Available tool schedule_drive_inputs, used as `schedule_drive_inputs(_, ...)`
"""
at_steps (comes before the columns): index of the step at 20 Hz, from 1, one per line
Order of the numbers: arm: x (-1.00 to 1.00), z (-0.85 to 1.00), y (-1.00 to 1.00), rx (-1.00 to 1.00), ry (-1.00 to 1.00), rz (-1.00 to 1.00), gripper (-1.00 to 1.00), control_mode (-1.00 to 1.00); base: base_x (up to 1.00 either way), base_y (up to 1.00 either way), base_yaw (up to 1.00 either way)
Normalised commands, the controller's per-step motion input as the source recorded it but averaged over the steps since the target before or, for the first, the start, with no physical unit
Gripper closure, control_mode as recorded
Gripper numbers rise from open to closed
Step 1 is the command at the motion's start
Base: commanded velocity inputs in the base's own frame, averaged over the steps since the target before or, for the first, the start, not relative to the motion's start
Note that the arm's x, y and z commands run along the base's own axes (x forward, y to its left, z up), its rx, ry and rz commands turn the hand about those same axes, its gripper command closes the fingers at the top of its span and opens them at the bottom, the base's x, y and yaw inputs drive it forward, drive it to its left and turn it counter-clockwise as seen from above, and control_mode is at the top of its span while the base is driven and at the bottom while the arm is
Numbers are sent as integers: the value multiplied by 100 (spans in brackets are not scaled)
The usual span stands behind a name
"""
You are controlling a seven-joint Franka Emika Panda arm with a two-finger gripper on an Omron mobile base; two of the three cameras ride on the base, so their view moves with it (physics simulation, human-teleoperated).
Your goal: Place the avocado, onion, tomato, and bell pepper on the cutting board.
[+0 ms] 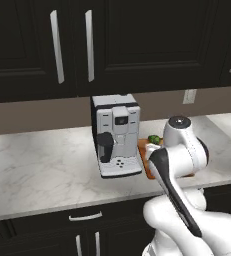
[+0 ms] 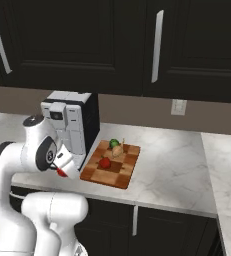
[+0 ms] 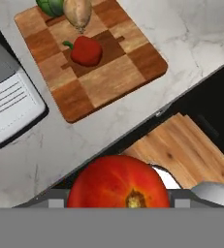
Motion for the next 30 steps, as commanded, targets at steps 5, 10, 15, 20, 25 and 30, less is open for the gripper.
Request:
schedule_drive_inputs(5,19,0,-100,0,3,13,100,-100,0,0,0)
schedule_drive_inputs(10,45,0,-100,0,0,12,100,-100,0,0,0)
schedule_drive_inputs(15,48,0,-81,0,1,9,100,-100,0,0,0)
schedule_drive_inputs(20,70,-22,-10,0,3,5,100,-100,0,0,0)
schedule_drive_inputs(25,71,-38,0,0,10,3,100,-100,0,0,0)
schedule_drive_inputs(30,53,-34,0,0,8,5,100,-100,0,0,0)
